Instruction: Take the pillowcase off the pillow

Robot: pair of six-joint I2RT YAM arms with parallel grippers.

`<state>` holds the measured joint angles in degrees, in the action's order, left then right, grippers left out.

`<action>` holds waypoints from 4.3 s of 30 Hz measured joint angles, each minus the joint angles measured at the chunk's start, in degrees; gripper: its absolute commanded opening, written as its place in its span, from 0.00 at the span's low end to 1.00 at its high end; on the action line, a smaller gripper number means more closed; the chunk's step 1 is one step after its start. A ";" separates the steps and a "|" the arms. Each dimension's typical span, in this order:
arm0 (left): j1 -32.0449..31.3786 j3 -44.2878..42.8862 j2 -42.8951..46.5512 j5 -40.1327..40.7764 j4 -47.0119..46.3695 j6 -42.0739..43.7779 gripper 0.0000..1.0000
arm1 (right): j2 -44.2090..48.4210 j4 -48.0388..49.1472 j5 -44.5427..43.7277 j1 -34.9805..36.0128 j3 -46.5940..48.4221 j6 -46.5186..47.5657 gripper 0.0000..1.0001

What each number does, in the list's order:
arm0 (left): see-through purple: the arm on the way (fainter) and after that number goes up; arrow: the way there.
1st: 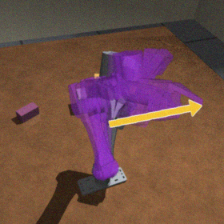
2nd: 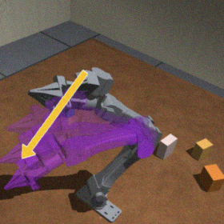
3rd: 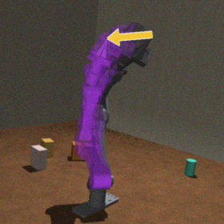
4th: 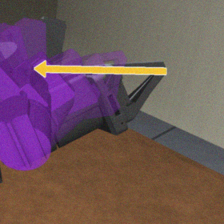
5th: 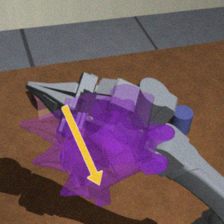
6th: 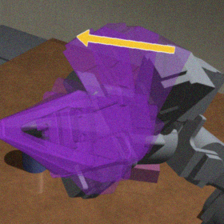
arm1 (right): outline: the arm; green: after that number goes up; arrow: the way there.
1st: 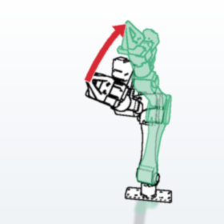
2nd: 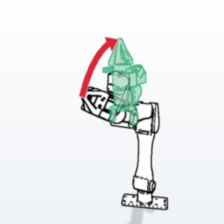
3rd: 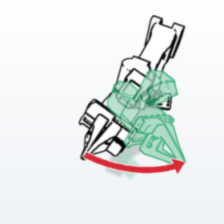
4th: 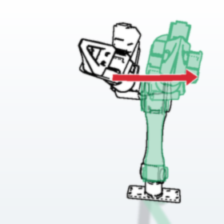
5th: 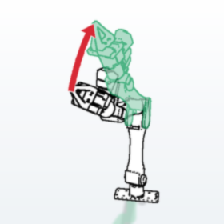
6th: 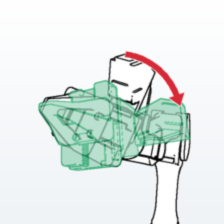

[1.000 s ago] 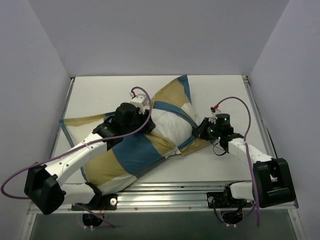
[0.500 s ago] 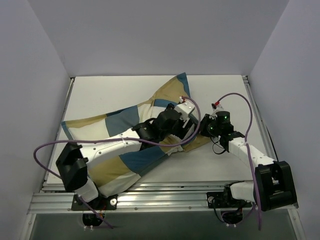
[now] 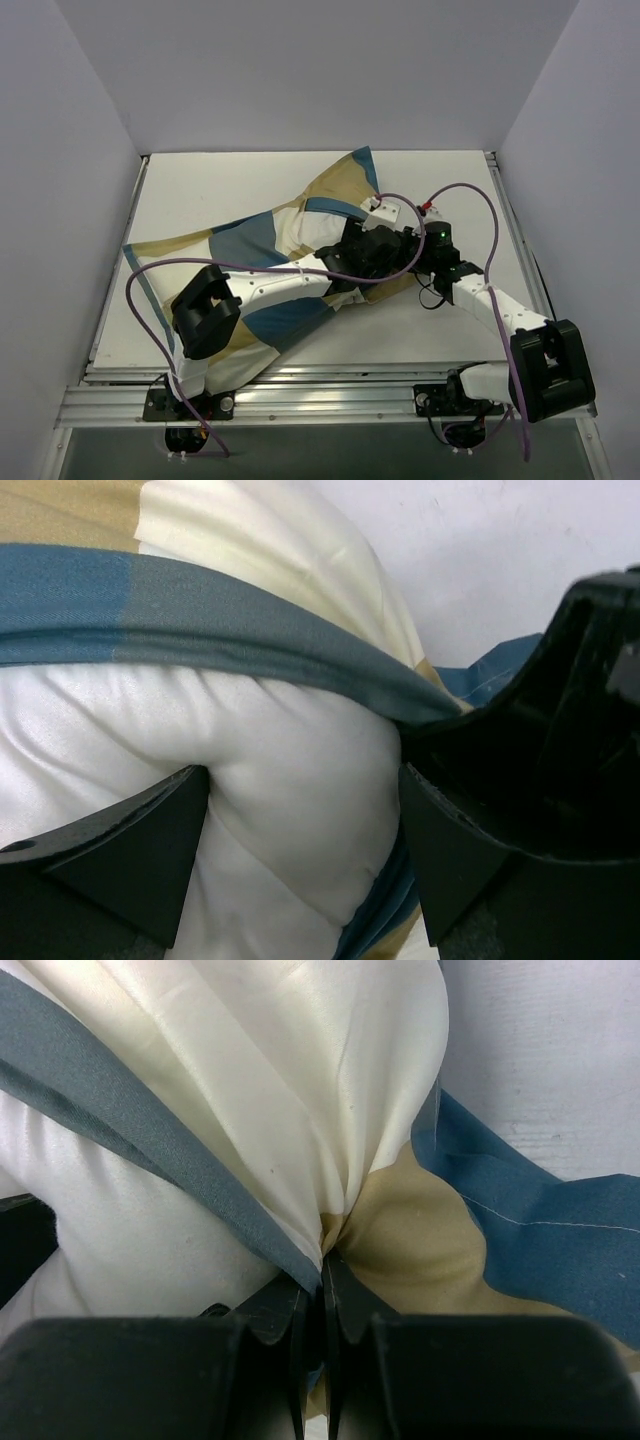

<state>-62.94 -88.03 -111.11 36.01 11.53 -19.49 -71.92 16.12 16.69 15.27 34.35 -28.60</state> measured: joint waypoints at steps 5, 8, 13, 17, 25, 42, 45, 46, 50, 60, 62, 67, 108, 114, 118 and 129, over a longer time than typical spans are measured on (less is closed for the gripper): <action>0.68 -2.71 -2.89 2.12 3.08 -7.26 0.84 | 0.00 0.17 -1.97 1.51 0.02 -0.26 0.02; 1.25 -2.71 -4.04 2.43 4.22 -10.49 0.84 | -0.22 0.13 -4.15 2.47 0.02 -0.31 0.02; 1.18 -3.04 -5.29 3.02 5.14 -14.84 0.49 | -0.63 -0.15 -6.86 4.24 0.02 -0.94 0.02; 1.73 -2.56 -7.15 3.13 4.66 -18.62 0.03 | -0.63 -0.44 -8.28 7.26 0.28 -1.25 0.02; 3.39 5.14 -1.97 0.55 -0.66 -22.29 0.02 | -0.61 -2.01 -10.88 8.46 1.14 -1.95 0.02; 5.95 26.58 19.98 -15.26 -7.52 -21.97 0.02 | 4.17 -12.90 -3.96 2.80 3.28 -2.43 0.02; 7.43 28.61 23.32 -16.87 -6.97 -22.27 0.02 | 4.59 -12.72 -2.75 2.80 3.28 -2.69 0.01; 8.26 29.09 24.35 -17.51 -6.58 -22.38 0.02 | 4.81 -12.48 -2.56 2.80 3.28 -2.78 0.01; 11.93 30.21 27.71 -21.42 -5.11 -23.12 0.02 | 5.88 -10.45 -2.01 2.80 2.80 -3.19 0.01; 15.58 30.10 32.26 -25.64 -0.33 -25.38 0.02 | 8.85 -5.60 0.15 2.78 -1.20 -6.19 0.03; 16.41 29.51 32.26 -26.58 0.42 -25.44 0.02 | 9.01 -4.66 0.15 2.69 -1.77 -6.95 0.03; 18.86 25.90 32.63 -29.64 4.57 -24.59 0.02 | 9.53 -2.89 -0.22 1.95 -3.58 -8.72 0.05; 7.48 33.24 36.76 -26.64 2.80 -14.86 0.02 | -7.72 -25.66 -23.28 27.10 30.88 21.68 0.71; 7.41 34.21 37.55 -25.79 1.75 -14.82 0.02 | -9.53 -20.57 -24.52 24.37 29.81 21.07 0.20; 7.19 36.02 39.06 -25.99 0.31 -15.54 0.02 | -9.77 -18.62 -21.94 18.73 29.20 19.04 0.05; 6.43 40.37 48.46 -26.08 0.44 -18.71 0.02 | -14.49 -23.10 -6.19 1.68 29.20 5.16 0.00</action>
<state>-56.51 -47.66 -62.65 9.93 11.97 -38.20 -86.41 -6.98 10.50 16.95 63.55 -23.44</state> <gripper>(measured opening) 0.064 0.009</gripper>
